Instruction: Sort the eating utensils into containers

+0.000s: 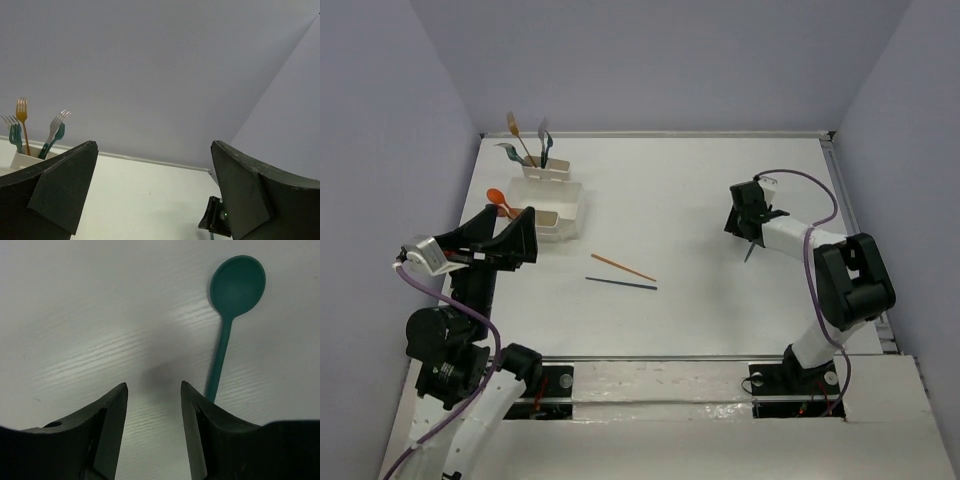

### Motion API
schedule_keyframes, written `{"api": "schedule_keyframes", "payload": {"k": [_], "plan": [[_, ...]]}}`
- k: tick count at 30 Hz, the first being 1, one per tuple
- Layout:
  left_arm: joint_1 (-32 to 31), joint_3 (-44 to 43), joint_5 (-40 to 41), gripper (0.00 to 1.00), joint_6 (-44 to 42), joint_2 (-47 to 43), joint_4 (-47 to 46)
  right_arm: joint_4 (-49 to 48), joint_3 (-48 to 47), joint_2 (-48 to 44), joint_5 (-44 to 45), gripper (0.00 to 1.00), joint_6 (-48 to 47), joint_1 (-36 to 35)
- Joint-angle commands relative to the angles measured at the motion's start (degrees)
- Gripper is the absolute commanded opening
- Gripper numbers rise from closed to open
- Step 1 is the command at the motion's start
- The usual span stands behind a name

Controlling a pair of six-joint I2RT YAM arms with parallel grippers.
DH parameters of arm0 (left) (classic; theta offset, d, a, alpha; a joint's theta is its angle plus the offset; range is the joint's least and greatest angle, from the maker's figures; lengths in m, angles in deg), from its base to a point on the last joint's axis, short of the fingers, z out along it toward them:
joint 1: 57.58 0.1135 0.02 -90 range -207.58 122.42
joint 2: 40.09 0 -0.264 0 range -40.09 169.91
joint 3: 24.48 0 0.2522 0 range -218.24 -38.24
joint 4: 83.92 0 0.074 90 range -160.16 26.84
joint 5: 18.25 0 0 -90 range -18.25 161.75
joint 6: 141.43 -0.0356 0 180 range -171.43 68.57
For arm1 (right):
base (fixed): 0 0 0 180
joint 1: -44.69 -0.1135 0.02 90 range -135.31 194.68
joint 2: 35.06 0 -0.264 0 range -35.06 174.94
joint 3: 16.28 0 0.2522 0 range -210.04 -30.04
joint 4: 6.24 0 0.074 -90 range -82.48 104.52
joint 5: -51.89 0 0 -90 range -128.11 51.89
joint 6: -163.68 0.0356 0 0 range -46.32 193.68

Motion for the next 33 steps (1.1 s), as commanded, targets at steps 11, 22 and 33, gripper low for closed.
{"api": "schedule_keyframes", "payload": {"k": [11, 22, 33], "plan": [[-2.08, 0.27, 0.50, 0.99, -0.52, -0.54, -1.61, 3.88, -1.22, 0.92, -4.42, 0.52, 2.87, 9.05], [-2.08, 0.18, 0.85, 0.99, -0.61, -0.72, -1.61, 8.53, -8.07, 8.40, -6.36, 0.42, 3.05, 10.81], [-2.61, 0.27, 1.11, 0.99, -0.78, -1.25, -1.61, 0.64, -9.22, 11.66, -14.54, 0.00, -1.17, 6.09]]}}
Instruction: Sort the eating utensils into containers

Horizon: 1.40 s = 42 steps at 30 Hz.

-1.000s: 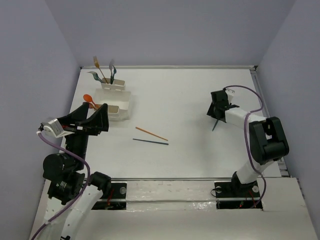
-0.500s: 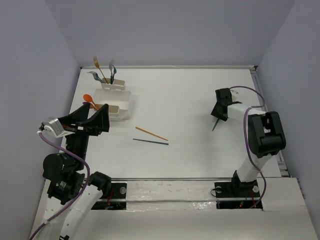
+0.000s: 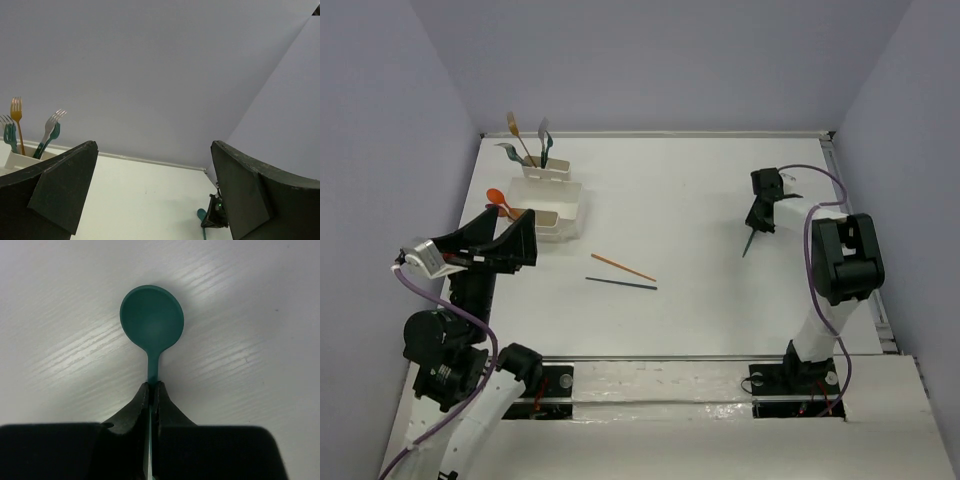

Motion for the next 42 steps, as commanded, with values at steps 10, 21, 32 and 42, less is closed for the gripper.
{"api": "schedule_keyframes", "payload": {"k": [10, 21, 32, 42], "plan": [[-0.36, 0.27, 1.80, 0.99, -1.51, -0.72, -1.57, -22.26, -18.51, 0.82, -8.24, 0.00, -7.62, -27.36], [0.86, 0.09, 3.20, 0.99, -1.86, -0.55, -1.56, -44.34, -40.94, 16.99, -20.63, 0.00, -13.16, -41.52], [1.49, 0.18, 2.50, 0.99, -1.60, 0.16, -1.65, -47.61, -71.94, 39.04, -24.69, 0.00, -12.99, -47.07], [1.49, 0.35, 2.15, 0.99, -1.51, 0.07, -1.83, -47.25, -79.82, 46.89, -22.84, 0.00, -12.64, -47.69]]}}
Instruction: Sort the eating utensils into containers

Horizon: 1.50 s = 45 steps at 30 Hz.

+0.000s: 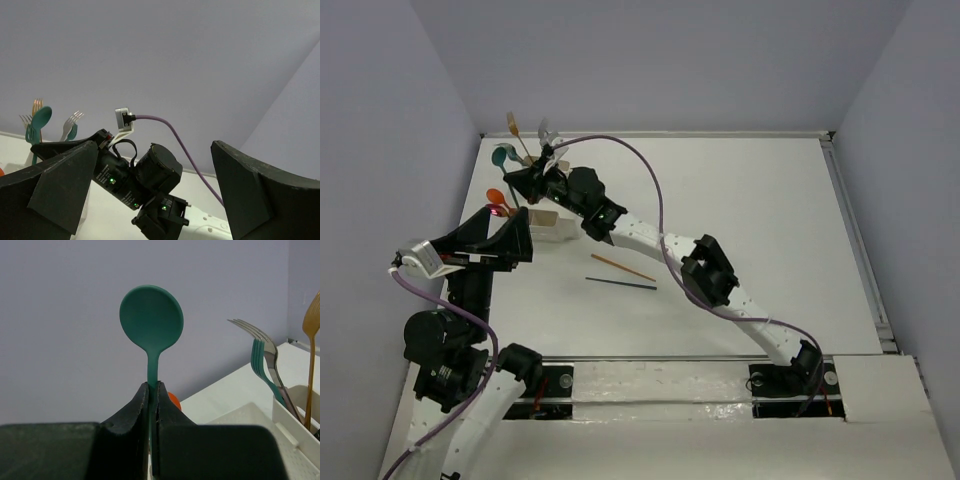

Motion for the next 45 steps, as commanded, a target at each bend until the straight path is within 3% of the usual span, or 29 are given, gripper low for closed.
{"api": "schedule_keyframes", "payload": {"k": [1, 23, 29, 34, 39, 45], "plan": [[0.20, 0.35, -0.52, 0.99, -0.31, 0.33, -2.24, -3.80, -1.32, 0.40, 0.44, 0.00, -0.46, 0.13], [0.20, 0.35, -0.96, 0.99, -0.22, -0.11, -2.33, -6.53, 9.75, -2.50, -1.76, 0.01, -2.75, -1.45], [0.20, 0.36, -1.13, 0.99, -0.22, -0.02, -2.42, -7.50, 12.83, -4.52, -2.29, 0.23, -2.84, -1.45], [0.20, 0.35, -1.13, 0.99, -0.13, 0.07, -2.42, -6.71, 14.41, -6.71, -3.17, 0.49, -2.48, -1.45], [0.20, 0.44, -1.22, 0.99, -0.13, 0.33, -2.51, -5.04, 18.97, -12.23, -3.87, 0.58, -3.18, -1.45], [0.20, 0.53, -0.87, 0.99, -0.31, 0.51, -2.33, -2.67, 32.32, -22.70, -4.75, 0.55, -2.22, 0.48]]}}
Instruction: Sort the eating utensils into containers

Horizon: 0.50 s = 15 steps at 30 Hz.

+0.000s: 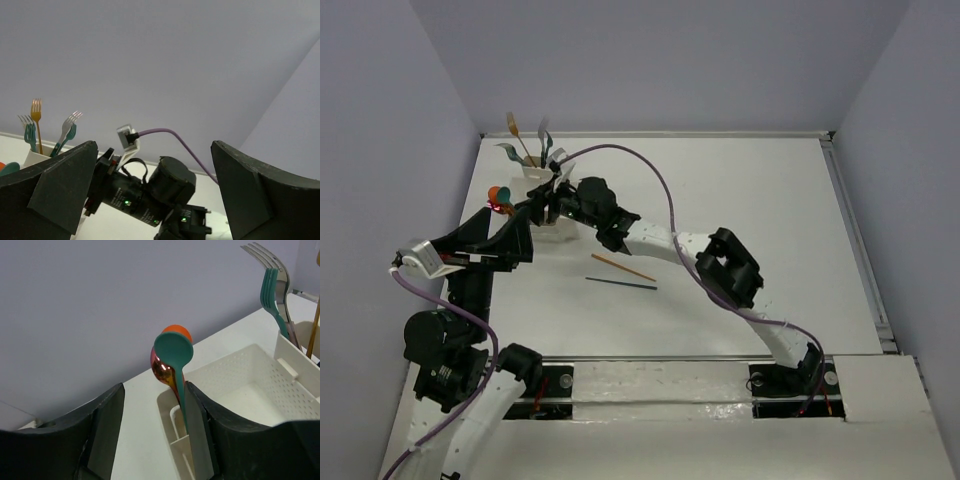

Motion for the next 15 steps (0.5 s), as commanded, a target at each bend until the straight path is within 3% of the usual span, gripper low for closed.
{"api": "schedule_keyframes", "payload": {"k": [1, 3, 6, 10, 15], "plan": [[0.20, 0.44, -0.50, 0.99, -0.33, 0.59, -2.31, 2.07, 11.51, -13.17, -1.69, 0.52, 0.29, 1.82], [0.20, 0.53, -0.58, 0.99, -0.33, 0.68, -2.22, 5.76, 16.38, -16.79, -1.69, 0.45, -0.06, 3.39], [0.72, 0.62, -0.85, 0.99, -0.24, 1.12, -2.31, 20.57, 24.20, -22.95, 0.76, 0.38, -2.33, 5.42], [0.72, 0.53, -1.64, 0.99, 0.02, 1.65, -2.40, 37.45, 26.50, -26.56, 5.42, 0.37, -5.93, 6.48], [1.77, 0.70, -1.99, 0.99, 0.20, 2.61, -2.40, 44.98, 30.80, -27.36, 6.05, 0.41, -7.61, 6.48]]}}
